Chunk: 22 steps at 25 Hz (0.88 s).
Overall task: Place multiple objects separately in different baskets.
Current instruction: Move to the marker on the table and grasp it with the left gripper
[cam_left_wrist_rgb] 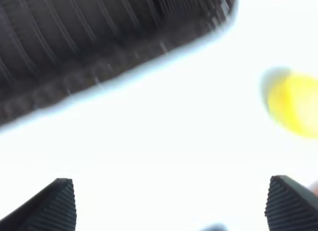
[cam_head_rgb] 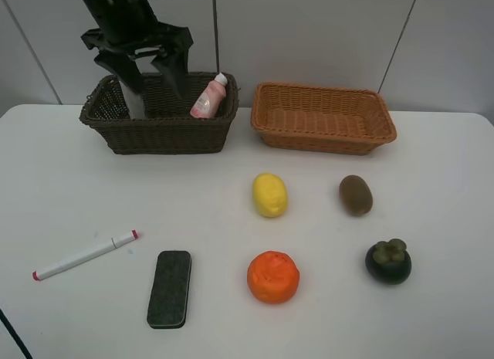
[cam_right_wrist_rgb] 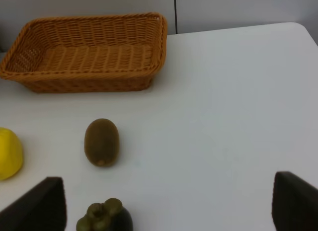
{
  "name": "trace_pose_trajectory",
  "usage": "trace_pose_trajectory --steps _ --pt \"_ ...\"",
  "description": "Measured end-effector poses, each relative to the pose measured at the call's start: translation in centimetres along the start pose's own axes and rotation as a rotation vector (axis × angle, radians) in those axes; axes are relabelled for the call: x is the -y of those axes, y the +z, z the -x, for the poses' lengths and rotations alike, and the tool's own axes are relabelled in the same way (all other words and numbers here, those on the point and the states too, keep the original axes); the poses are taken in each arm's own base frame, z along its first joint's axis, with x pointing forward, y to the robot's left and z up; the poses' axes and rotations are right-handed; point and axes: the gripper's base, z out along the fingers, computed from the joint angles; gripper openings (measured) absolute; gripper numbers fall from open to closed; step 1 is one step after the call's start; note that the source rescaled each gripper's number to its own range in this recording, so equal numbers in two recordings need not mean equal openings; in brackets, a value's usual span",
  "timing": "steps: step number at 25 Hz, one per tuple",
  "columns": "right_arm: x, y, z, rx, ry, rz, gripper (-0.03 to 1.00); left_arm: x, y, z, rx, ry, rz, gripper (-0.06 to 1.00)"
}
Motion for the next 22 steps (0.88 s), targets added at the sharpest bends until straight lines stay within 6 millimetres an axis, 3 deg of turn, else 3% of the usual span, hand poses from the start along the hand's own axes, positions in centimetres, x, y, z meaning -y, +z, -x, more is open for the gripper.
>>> trace_pose_trajectory --steps 3,7,12,14,22 --pt "0.0 0.0 0.0 0.0 0.0 0.0 0.98 1.3 -1.3 -4.5 -0.062 0.103 0.052 1.0" --pt "0.0 0.0 0.0 0.0 0.0 0.0 0.98 1.2 -2.0 -9.7 -0.141 0.231 0.142 1.0" --pt "0.0 0.0 0.0 0.0 0.0 0.0 0.98 0.6 0.3 -15.1 -0.292 0.299 0.148 1.0" --pt "0.0 0.0 0.0 0.0 0.0 0.0 0.98 0.5 2.0 -16.5 -0.306 0.318 0.13 1.0" --pt "0.0 0.0 0.0 0.0 0.0 0.0 0.98 0.0 7.3 -18.5 -0.196 0.403 0.124 1.0"
